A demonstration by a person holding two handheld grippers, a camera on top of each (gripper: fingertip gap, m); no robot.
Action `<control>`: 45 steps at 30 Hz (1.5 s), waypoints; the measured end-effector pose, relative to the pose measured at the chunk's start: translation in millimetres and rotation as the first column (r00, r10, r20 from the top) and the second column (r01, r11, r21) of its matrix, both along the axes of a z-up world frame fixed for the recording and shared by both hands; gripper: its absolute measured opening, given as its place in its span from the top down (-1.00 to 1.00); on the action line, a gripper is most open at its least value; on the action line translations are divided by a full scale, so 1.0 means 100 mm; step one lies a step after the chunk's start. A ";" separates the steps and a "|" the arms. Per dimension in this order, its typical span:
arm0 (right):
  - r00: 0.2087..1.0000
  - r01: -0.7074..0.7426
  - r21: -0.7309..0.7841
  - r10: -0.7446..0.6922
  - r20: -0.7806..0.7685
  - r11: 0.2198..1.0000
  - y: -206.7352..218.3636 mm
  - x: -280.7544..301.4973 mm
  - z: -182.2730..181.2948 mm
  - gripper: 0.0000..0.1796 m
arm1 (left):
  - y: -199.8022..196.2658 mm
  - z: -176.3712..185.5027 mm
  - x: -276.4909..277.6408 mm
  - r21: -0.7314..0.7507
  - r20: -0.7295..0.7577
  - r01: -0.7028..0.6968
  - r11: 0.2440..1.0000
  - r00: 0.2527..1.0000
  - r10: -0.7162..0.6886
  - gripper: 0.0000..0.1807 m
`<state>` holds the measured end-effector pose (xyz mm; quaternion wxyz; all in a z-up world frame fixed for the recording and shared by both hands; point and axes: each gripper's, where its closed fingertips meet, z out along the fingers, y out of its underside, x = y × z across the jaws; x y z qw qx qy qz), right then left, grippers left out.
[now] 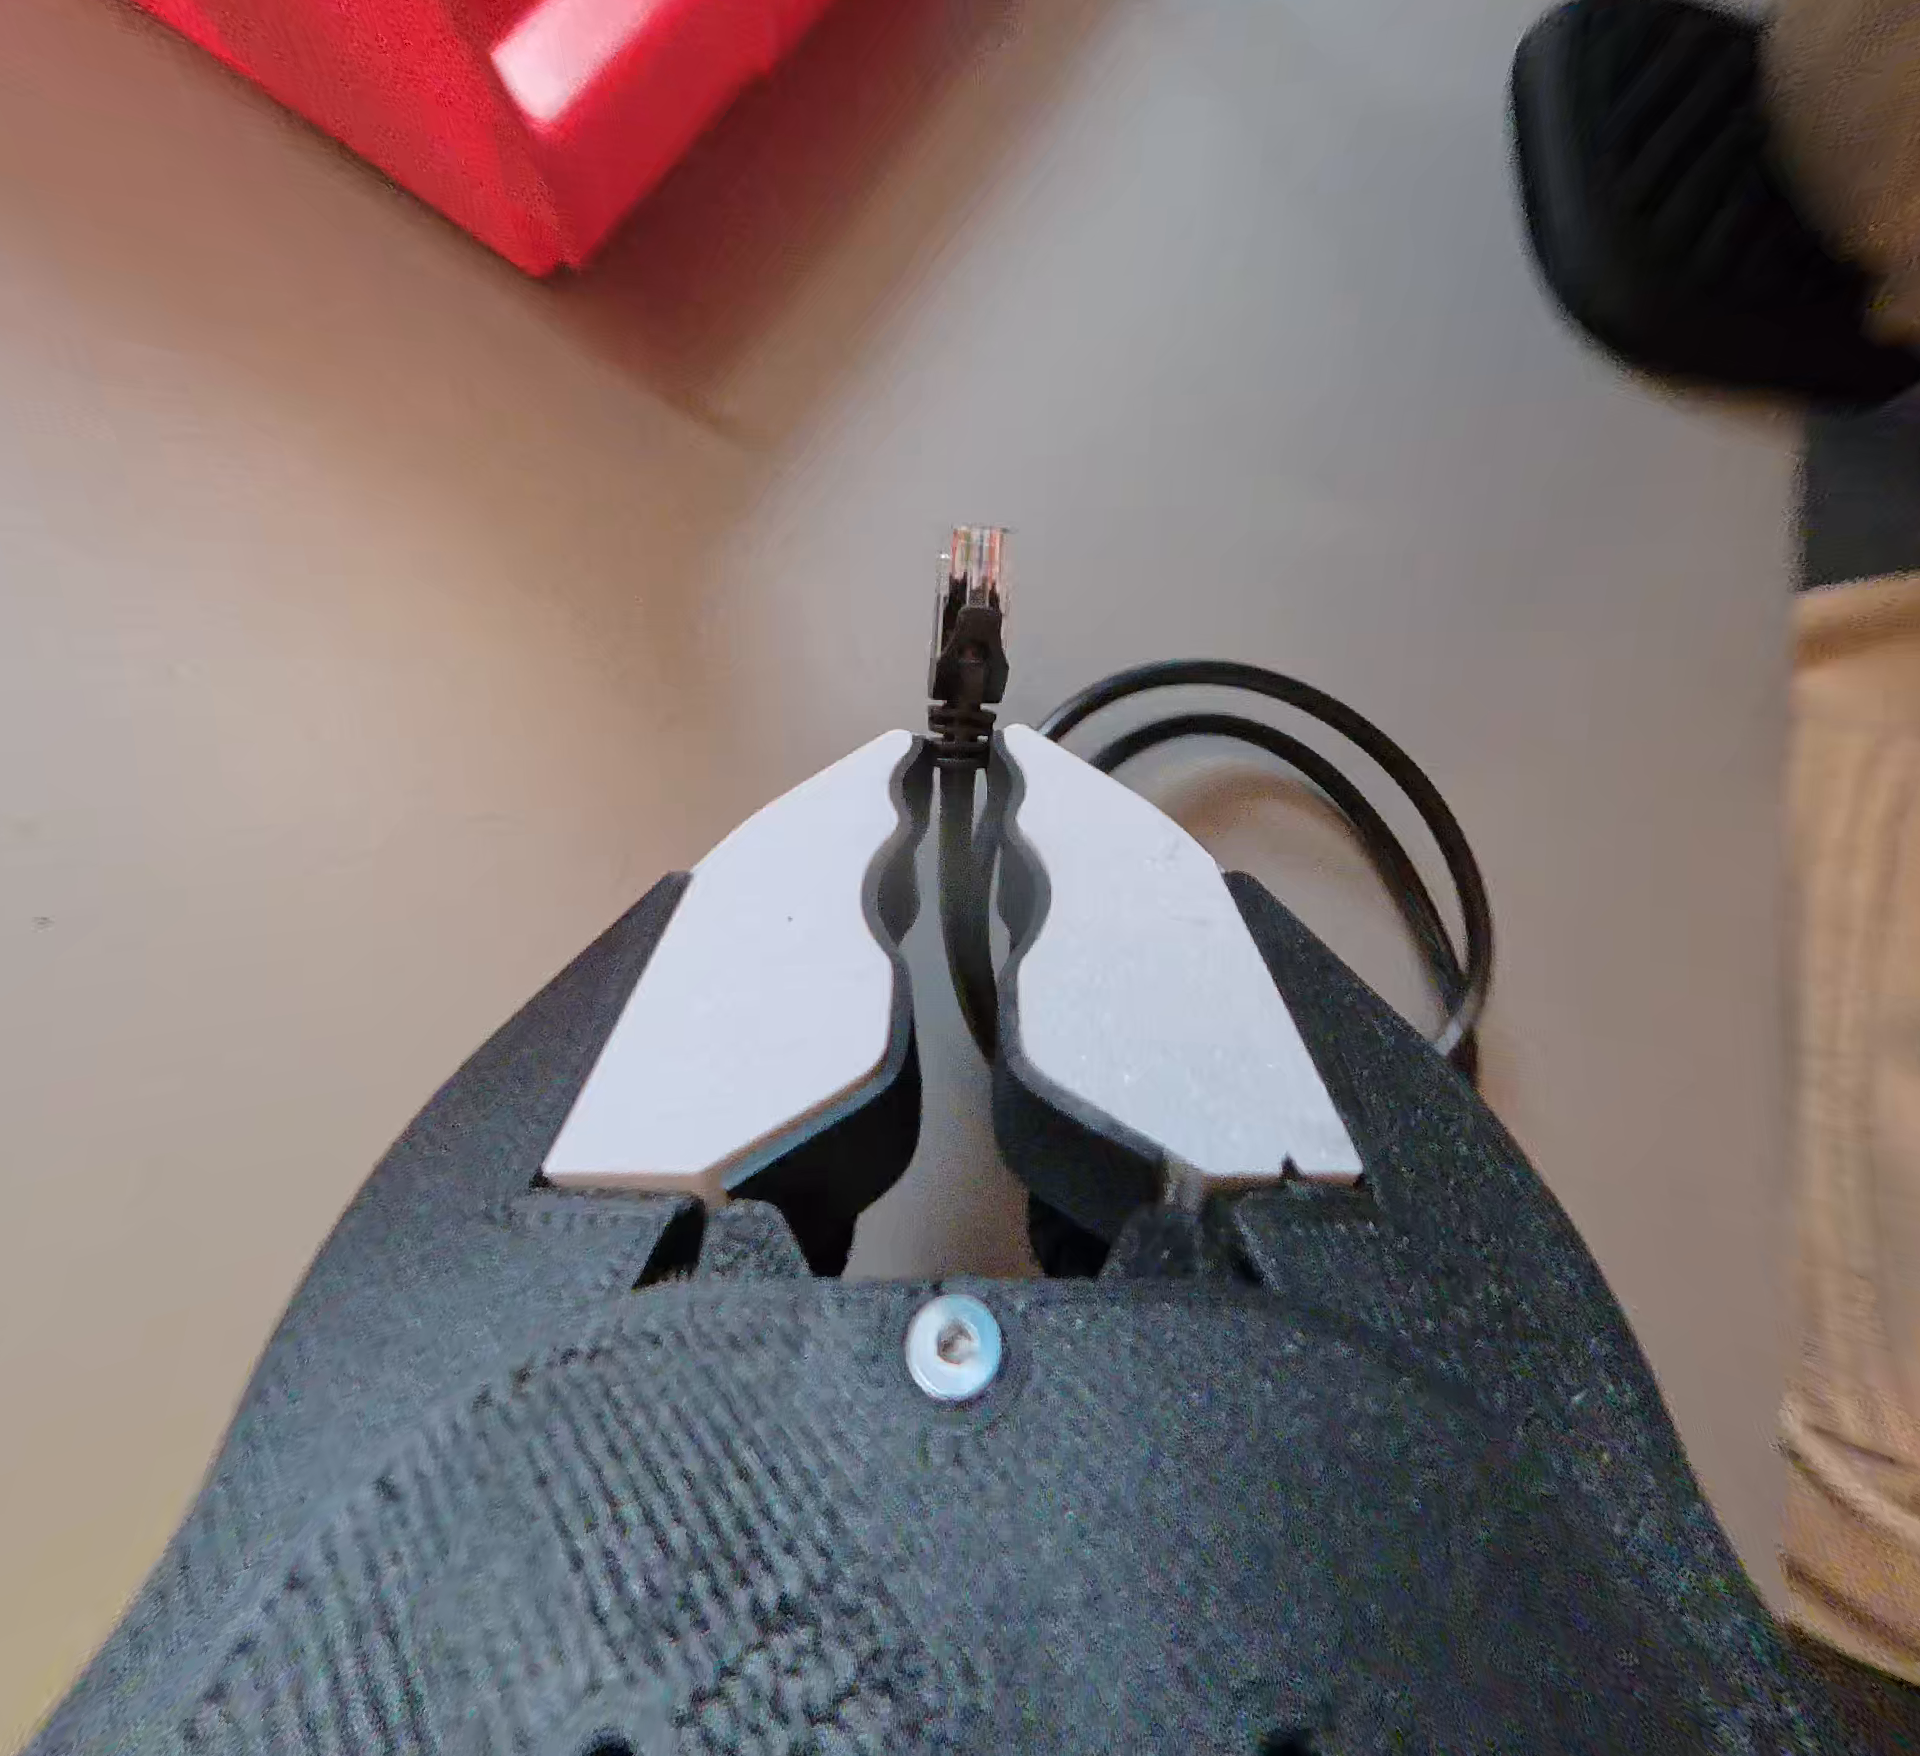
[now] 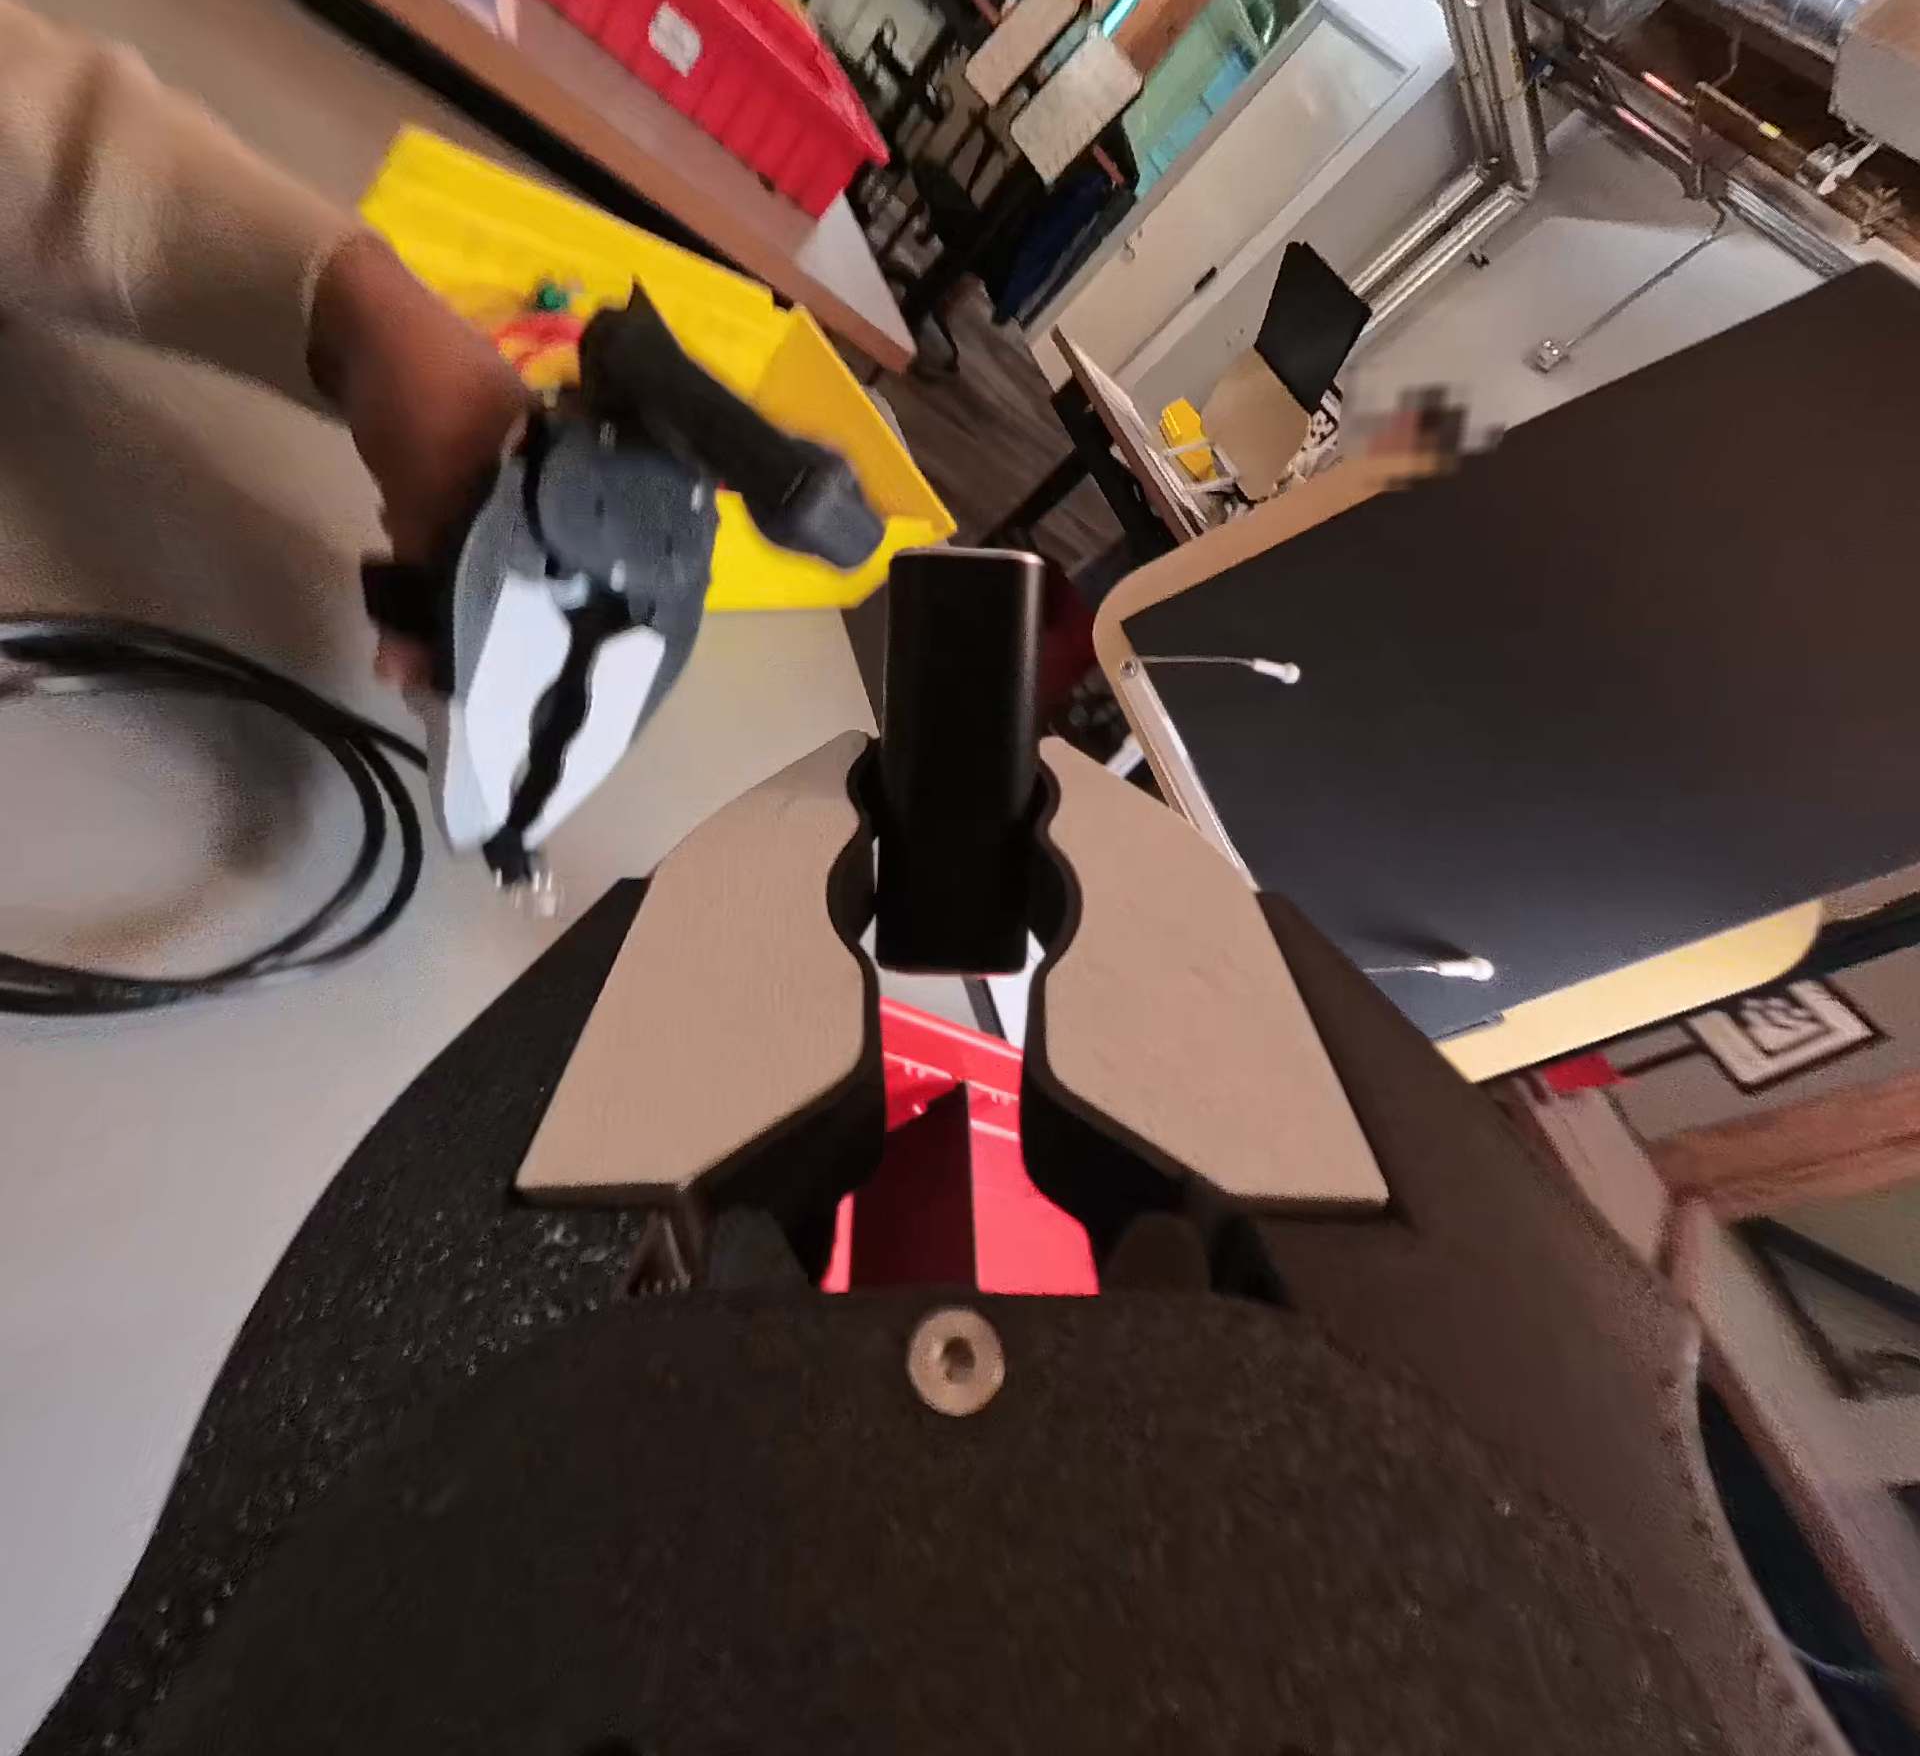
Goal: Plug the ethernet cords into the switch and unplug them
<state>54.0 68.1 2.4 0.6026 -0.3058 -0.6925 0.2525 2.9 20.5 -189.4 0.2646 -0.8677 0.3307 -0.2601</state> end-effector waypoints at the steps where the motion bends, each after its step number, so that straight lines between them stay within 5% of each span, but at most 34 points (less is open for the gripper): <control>1: 0.999 0.021 0.048 -0.022 0.027 0.999 0.03 -0.03 -0.08 0.72 | 0.00 0.10 -0.03 -0.006 0.057 -0.021 1.000 0.998 0.021 0.89; 6: 0.983 0.059 0.288 -0.106 0.150 0.956 0.10 -0.27 -0.58 0.72 | -0.09 0.46 -0.13 -0.019 0.200 -0.043 0.999 0.979 0.045 0.89; 16: 0.967 -0.094 0.522 -0.048 0.251 0.848 -0.29 -0.72 -1.35 0.73 | -0.27 0.33 -0.39 -0.092 -0.013 -0.053 0.994 0.999 0.052 0.89; 31: 0.955 -0.196 0.642 -0.004 0.296 0.741 -0.59 -0.79 -1.68 0.73 | -0.59 -0.02 -0.52 -0.261 -0.160 0.043 0.964 0.983 -0.087 0.89; 38: 0.956 -0.232 0.662 0.040 0.292 0.713 -0.74 -0.76 -1.72 0.73 | -0.75 -0.09 -0.43 -0.312 -0.074 0.181 0.933 0.974 -0.214 0.89; 45: 0.954 -0.230 0.664 0.029 0.299 0.712 -0.70 -0.67 -1.75 0.73 | -0.60 -0.08 -0.38 -0.242 -0.014 0.177 0.954 0.982 -0.186 0.89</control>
